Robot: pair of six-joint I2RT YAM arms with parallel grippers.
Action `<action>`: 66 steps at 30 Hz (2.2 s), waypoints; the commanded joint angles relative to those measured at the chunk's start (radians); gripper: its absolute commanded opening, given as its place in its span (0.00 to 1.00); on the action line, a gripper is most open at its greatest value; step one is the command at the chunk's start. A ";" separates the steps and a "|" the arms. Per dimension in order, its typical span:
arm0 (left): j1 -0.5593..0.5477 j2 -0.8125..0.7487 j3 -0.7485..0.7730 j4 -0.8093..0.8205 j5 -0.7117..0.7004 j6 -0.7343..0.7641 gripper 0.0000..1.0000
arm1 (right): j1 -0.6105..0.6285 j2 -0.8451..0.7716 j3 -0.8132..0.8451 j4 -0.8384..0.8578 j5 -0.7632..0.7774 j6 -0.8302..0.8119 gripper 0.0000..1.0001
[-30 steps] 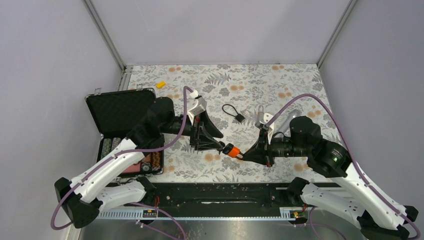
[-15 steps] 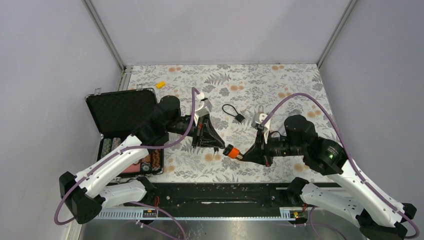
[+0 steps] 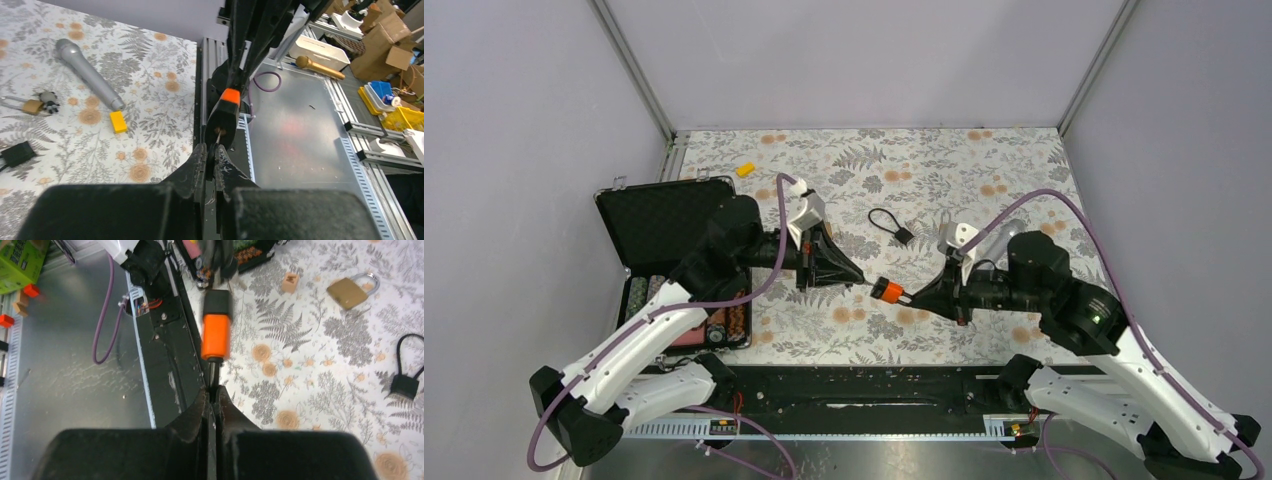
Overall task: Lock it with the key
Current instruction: Lock the lock, then place the lock at the center of the board, then place the key at the center of the board.
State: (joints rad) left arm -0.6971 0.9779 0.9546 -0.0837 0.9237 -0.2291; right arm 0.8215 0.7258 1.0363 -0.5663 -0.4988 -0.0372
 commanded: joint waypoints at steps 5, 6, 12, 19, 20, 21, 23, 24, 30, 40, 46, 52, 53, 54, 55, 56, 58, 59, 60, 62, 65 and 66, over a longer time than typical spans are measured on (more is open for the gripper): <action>0.080 -0.048 0.019 -0.021 0.022 0.108 0.00 | -0.007 -0.110 0.011 -0.160 -0.040 -0.078 0.00; 0.081 -0.047 0.017 -0.023 0.004 0.109 0.00 | -0.007 -0.109 0.012 -0.161 -0.027 -0.075 0.00; 0.080 0.027 0.000 -0.009 -0.179 0.031 0.00 | -0.007 -0.069 -0.001 -0.098 0.075 -0.001 0.00; 0.079 0.140 -0.147 0.148 -0.546 -0.242 0.00 | -0.019 0.054 -0.082 0.087 0.268 0.247 0.00; 0.079 0.148 -0.183 0.185 -0.602 -0.294 0.00 | -0.026 0.077 -0.101 0.140 0.286 0.293 0.00; 0.075 0.154 -0.222 0.219 -0.659 -0.353 0.00 | -0.031 0.093 -0.129 0.171 0.301 0.348 0.00; 0.066 0.164 -0.303 0.305 -0.735 -0.447 0.00 | -0.036 0.124 -0.205 0.290 0.327 0.434 0.00; 0.057 0.165 -0.340 0.346 -0.770 -0.495 0.00 | -0.036 0.141 -0.241 0.339 0.344 0.480 0.00; -0.013 0.217 -0.492 0.531 -0.908 -0.669 0.00 | -0.039 0.273 -0.387 0.591 0.378 0.652 0.00; -0.024 0.363 -0.591 0.709 -0.979 -0.792 0.01 | -0.040 0.549 -0.467 0.865 0.391 0.857 0.00; -0.024 0.434 -0.632 0.749 -1.014 -0.908 0.16 | -0.040 0.710 -0.486 0.992 0.408 0.934 0.00; -0.025 0.461 -0.644 0.767 -1.022 -0.927 0.41 | -0.039 0.810 -0.489 1.062 0.376 0.978 0.01; -0.025 0.451 -0.643 0.751 -1.030 -0.923 0.44 | -0.039 0.817 -0.489 1.062 0.374 0.985 0.04; -0.025 0.435 -0.640 0.725 -1.042 -0.916 0.48 | -0.039 0.819 -0.491 1.055 0.374 0.993 0.09; -0.024 0.414 -0.636 0.694 -1.057 -0.907 0.52 | -0.039 0.811 -0.491 1.040 0.381 0.993 0.16; -0.025 0.389 -0.629 0.658 -1.073 -0.898 0.57 | -0.040 0.799 -0.493 1.018 0.392 0.989 0.22; -0.025 0.320 -0.620 0.580 -1.113 -0.869 0.67 | -0.039 0.757 -0.493 0.966 0.415 0.971 0.35; -0.024 0.282 -0.610 0.532 -1.133 -0.852 0.71 | -0.040 0.729 -0.489 0.924 0.436 0.957 0.43; -0.025 0.239 -0.596 0.480 -1.154 -0.830 0.76 | -0.040 0.693 -0.485 0.875 0.465 0.944 0.54; -0.025 0.155 -0.561 0.363 -1.202 -0.786 0.84 | -0.042 0.612 -0.480 0.775 0.551 0.915 0.67; -0.024 0.022 -0.496 0.181 -1.253 -0.725 0.91 | -0.054 0.463 -0.462 0.615 0.677 0.849 0.74; -0.024 -0.014 -0.471 0.128 -1.264 -0.705 0.95 | -0.060 0.390 -0.450 0.531 0.716 0.826 0.75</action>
State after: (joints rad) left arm -0.7189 1.0977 0.3717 0.2745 -0.2214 -1.0412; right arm 0.7818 1.3094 0.5411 0.2050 0.0078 0.8833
